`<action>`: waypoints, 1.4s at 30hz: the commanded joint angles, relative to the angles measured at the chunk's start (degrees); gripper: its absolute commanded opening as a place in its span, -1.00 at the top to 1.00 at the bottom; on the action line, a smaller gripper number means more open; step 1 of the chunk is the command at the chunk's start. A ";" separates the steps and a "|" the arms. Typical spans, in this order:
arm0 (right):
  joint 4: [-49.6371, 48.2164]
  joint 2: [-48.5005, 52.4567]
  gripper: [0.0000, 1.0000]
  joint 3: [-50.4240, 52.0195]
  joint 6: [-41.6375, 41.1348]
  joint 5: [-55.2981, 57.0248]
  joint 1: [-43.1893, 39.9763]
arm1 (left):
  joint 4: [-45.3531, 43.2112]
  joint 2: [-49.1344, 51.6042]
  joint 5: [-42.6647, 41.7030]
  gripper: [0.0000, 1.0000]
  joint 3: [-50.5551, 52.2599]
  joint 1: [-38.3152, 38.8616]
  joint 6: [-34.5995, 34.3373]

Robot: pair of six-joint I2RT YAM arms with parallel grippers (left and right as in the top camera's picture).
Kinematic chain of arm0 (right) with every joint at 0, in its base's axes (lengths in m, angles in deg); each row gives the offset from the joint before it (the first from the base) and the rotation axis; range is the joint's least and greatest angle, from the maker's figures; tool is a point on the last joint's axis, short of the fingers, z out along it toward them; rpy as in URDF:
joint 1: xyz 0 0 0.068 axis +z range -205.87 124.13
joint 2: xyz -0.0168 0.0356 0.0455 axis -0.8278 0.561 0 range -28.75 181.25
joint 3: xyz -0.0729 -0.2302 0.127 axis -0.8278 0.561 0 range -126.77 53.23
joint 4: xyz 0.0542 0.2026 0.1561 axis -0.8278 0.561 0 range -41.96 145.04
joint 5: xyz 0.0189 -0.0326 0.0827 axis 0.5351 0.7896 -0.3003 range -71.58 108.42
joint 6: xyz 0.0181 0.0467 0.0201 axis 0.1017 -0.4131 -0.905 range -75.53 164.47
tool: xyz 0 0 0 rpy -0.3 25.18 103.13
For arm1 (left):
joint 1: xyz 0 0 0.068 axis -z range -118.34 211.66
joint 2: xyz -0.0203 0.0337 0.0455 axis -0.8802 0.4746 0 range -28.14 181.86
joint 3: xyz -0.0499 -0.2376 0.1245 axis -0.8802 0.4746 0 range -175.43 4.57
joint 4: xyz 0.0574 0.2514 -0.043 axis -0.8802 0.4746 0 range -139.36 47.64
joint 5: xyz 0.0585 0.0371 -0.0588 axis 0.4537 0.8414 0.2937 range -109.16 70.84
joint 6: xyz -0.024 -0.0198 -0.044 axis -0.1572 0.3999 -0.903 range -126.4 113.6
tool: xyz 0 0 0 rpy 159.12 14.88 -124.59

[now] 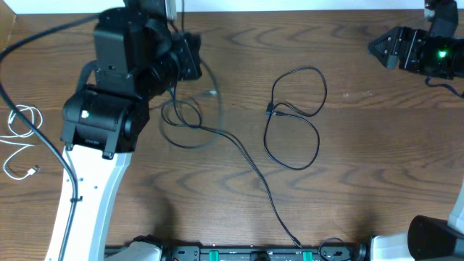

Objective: Untangle cables

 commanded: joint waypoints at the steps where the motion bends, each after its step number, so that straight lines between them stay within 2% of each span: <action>1: -0.96 0.04 -0.58 1.55 0.92 -0.04 0.76 | 7.43 2.67 4.55 0.85 1.42 0.04 -4.85; 8: -1.31 0.04 -0.59 2.34 0.92 -0.04 0.98 | 19.78 9.25 12.46 0.85 8.79 0.15 -10.40; 16: -1.79 0.04 -0.60 2.34 0.90 -0.04 0.98 | 15.50 14.60 11.93 0.84 23.04 0.22 -11.72; 17: -1.81 0.04 -0.60 2.34 0.90 -0.04 0.98 | 14.51 15.13 11.91 0.71 24.48 0.22 -11.72; 19: -1.90 0.04 -0.60 2.34 0.90 -0.04 0.98 | 12.90 15.93 11.23 0.31 26.82 0.22 -11.65; 21: -1.97 0.04 -0.60 2.34 0.81 -0.04 0.98 | 10.84 16.35 10.58 0.08 28.83 0.48 -11.06; 26: -2.01 0.04 -0.61 2.45 0.42 -0.04 0.98 | 3.65 16.39 10.69 -0.23 33.66 1.90 -11.06; 31: -2.08 0.04 -0.62 2.56 0.42 -0.04 0.98 | -6.34 16.39 15.87 -0.37 36.59 2.03 -11.67; 36: -1.97 0.04 -0.62 2.60 0.44 -0.04 0.98 | -13.49 17.25 25.27 -0.39 37.68 2.03 -17.18; 42: -1.95 0.04 -0.62 2.60 0.44 -0.04 0.98 | -21.90 22.91 25.75 -0.39 37.68 2.03 -17.29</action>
